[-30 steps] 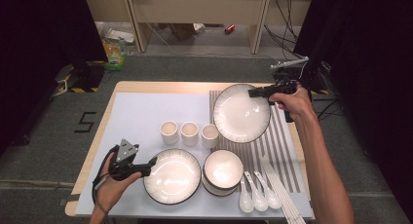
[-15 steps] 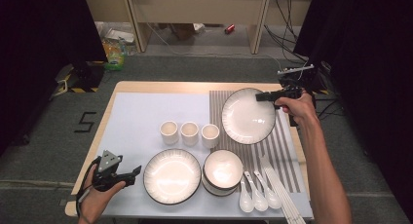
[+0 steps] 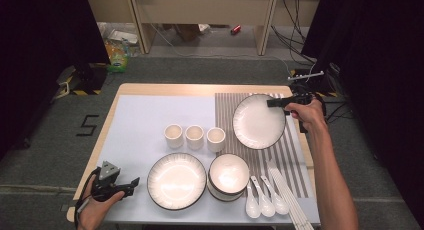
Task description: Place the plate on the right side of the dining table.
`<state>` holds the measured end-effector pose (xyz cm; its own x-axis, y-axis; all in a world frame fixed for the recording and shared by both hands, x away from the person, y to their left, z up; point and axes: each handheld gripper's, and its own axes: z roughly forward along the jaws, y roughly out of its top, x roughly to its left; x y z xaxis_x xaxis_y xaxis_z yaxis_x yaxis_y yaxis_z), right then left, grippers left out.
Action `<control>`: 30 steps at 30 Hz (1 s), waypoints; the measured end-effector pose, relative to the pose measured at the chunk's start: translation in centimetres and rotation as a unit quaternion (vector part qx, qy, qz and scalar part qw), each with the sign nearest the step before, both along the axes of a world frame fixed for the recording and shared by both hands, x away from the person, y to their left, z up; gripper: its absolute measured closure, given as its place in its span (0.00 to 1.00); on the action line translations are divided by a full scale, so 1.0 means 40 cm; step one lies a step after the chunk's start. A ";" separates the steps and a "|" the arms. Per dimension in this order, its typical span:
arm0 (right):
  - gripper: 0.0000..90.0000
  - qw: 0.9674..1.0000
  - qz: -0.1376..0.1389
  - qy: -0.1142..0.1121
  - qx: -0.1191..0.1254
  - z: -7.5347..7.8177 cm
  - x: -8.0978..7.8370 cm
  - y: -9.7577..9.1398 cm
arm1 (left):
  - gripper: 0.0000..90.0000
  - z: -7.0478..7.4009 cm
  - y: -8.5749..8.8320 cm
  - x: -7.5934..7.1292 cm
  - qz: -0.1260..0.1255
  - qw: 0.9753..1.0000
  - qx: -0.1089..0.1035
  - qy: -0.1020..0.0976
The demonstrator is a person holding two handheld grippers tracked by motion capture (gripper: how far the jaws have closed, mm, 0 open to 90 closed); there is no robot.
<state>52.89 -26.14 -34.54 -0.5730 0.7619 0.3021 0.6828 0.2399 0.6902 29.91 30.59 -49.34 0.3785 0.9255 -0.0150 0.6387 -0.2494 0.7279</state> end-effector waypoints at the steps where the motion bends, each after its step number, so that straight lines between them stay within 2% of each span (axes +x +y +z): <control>1: 0.87 1.000 -0.001 0.001 -0.001 -0.003 0.001 -0.001 | 0.22 -0.006 0.001 0.001 0.003 1.000 0.000 0.003; 3: 0.87 1.000 -0.003 0.004 -0.004 -0.013 0.003 -0.004 | 0.22 -0.013 0.004 0.003 0.006 1.000 -0.001 0.009; 8: 0.87 1.000 -0.008 0.011 -0.006 -0.036 0.007 -0.007 | 0.20 -0.016 0.006 0.004 0.007 1.000 -0.003 0.009; 12: 0.87 1.000 -0.008 0.016 -0.009 -0.053 0.010 -0.002 | 0.17 -0.024 0.004 -0.001 0.008 1.000 -0.005 -0.002; 19: 0.87 1.000 -0.008 0.023 -0.016 -0.078 0.014 0.009 | 0.17 -0.027 0.004 -0.002 0.008 1.000 -0.010 -0.006; 30: 0.86 0.999 -0.016 0.038 -0.010 -0.118 0.016 -0.005 | 0.16 -0.027 0.004 -0.002 0.008 1.000 -0.011 -0.006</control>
